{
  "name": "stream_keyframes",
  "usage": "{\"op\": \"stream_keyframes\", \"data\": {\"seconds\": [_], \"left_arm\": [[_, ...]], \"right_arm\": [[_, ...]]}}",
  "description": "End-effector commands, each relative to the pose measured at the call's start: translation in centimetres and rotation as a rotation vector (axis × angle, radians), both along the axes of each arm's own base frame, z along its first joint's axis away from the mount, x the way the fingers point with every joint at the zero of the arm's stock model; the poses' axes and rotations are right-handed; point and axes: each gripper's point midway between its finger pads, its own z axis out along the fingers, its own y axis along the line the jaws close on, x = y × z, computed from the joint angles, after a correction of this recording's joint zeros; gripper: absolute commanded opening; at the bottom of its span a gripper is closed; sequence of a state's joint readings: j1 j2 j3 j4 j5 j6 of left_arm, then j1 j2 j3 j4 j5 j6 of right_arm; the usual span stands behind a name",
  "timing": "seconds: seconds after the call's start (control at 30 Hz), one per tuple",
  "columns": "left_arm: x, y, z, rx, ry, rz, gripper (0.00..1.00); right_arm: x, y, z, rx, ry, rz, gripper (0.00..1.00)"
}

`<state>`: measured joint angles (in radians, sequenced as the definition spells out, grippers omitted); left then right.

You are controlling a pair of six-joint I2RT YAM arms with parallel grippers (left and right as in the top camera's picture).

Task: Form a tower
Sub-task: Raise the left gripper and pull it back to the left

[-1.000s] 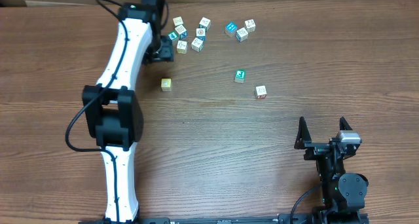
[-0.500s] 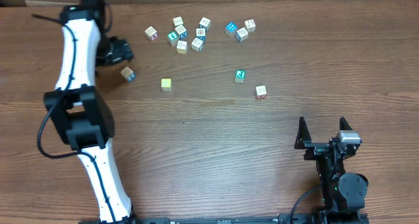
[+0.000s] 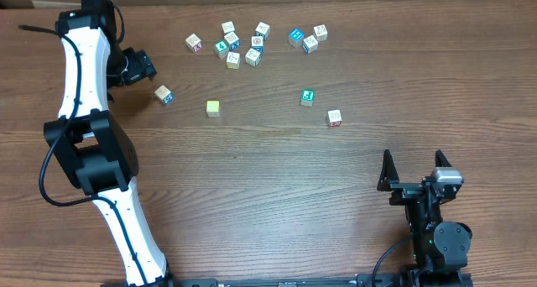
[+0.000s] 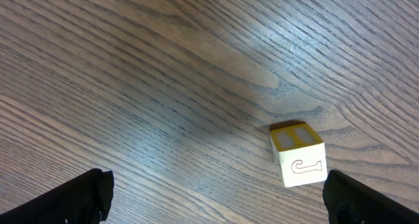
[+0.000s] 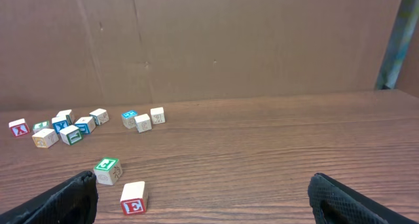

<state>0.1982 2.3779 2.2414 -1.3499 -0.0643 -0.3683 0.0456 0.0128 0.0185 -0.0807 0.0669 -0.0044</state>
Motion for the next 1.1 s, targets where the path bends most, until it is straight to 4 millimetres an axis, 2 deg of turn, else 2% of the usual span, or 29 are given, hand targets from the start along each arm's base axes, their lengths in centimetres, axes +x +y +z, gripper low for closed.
{"op": "stream_keyframes", "data": {"seconds": [0.0, 0.93, 1.07], "left_arm": [[0.54, -0.02, 2.26, 0.004, -0.059, 0.023, 1.00], [0.56, -0.13, 2.26, 0.004, -0.059, 0.021, 1.00], [0.56, -0.13, 2.26, 0.004, -0.059, 0.020, 1.00]], "right_arm": [[0.01, -0.14, -0.21, -0.004, -0.003, -0.005, 1.00], [0.01, -0.14, -0.21, -0.004, -0.003, -0.005, 1.00], [0.01, 0.09, 0.51, 0.002, -0.032, 0.008, 1.00]]}}
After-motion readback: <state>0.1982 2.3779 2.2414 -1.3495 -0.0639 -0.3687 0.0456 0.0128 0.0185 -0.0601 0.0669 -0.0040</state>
